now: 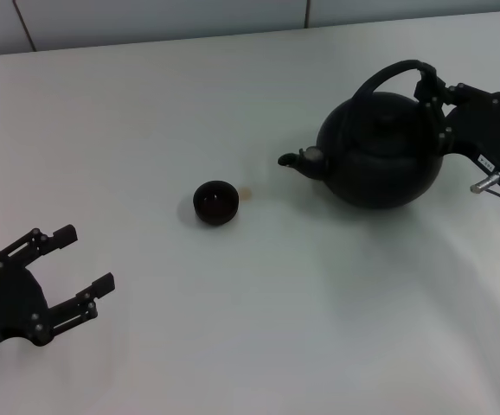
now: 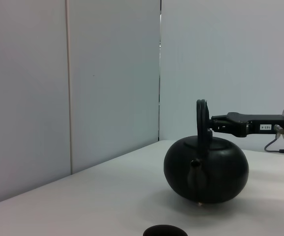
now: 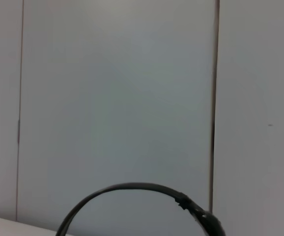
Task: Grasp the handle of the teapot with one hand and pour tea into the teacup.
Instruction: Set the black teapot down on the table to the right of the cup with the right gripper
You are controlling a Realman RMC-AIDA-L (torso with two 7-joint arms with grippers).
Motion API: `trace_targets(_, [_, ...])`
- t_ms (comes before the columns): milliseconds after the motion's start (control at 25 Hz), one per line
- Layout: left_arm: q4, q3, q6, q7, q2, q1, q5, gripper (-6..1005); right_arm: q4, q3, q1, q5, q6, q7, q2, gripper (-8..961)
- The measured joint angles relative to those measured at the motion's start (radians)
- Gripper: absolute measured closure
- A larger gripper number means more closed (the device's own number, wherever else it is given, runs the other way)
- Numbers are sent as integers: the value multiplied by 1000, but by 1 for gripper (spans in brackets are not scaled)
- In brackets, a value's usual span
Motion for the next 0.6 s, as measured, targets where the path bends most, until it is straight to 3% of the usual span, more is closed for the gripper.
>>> trace_targets(600, [0, 0, 3, -1, 0, 3, -2, 200, 29, 3, -3, 2, 25, -16, -2, 867])
